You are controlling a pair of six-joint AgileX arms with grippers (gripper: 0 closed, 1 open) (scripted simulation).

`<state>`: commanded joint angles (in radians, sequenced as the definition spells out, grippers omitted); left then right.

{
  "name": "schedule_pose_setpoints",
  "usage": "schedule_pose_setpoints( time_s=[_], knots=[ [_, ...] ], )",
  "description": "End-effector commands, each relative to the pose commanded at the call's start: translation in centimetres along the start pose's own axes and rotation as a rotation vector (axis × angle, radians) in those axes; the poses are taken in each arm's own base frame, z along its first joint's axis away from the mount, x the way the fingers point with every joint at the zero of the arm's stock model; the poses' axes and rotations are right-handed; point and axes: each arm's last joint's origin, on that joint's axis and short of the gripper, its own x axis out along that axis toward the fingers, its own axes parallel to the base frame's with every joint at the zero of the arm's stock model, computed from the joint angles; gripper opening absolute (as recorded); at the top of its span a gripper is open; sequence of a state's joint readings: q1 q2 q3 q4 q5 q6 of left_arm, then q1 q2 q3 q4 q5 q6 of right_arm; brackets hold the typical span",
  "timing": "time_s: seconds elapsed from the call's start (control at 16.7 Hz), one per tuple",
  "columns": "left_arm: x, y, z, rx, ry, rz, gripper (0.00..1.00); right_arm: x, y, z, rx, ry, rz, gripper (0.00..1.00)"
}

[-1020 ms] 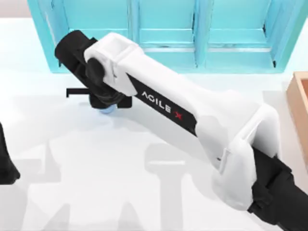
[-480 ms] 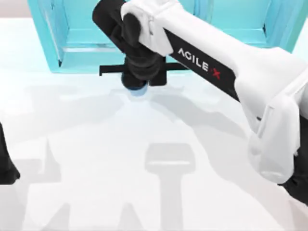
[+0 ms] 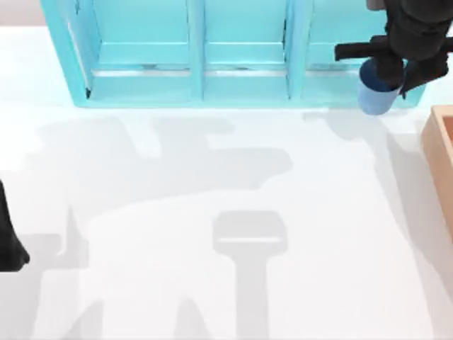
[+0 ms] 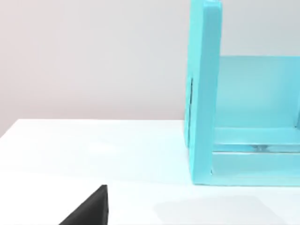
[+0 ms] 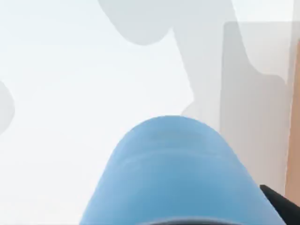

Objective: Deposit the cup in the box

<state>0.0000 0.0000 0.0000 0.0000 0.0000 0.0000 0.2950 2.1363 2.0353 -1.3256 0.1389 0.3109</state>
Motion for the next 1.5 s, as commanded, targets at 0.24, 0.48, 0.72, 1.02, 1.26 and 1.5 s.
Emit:
schedule_pose_setpoints(
  time_s=[0.24, 0.48, 0.72, 1.02, 1.26, 1.5],
  knots=[
    [0.0, 0.0, 0.0, 0.000, 0.000, 0.000, 1.00, -0.9, -12.4, -2.6, 0.005, 0.077, 0.041, 0.00],
    [0.0, 0.0, 0.0, 0.000, 0.000, 0.000, 1.00, -0.9, -21.7, -6.8, 0.018, 0.104, 0.089, 0.00],
    [0.0, 0.0, 0.0, 0.000, 0.000, 0.000, 1.00, -0.9, -26.1, -9.7, 0.011, 0.100, 0.120, 0.00],
    [0.0, 0.0, 0.0, 0.000, 0.000, 0.000, 1.00, -0.9, -26.6, -10.1, 0.010, 0.100, 0.122, 0.00],
    [0.0, 0.0, 0.0, 0.000, 0.000, 0.000, 1.00, 0.2, -26.2, -10.0, 0.007, 0.107, 0.123, 0.00],
    [0.0, 0.0, 0.0, 0.000, 0.000, 0.000, 1.00, 3.6, -25.6, -10.5, 0.009, 0.090, 0.116, 0.00]
  ],
)
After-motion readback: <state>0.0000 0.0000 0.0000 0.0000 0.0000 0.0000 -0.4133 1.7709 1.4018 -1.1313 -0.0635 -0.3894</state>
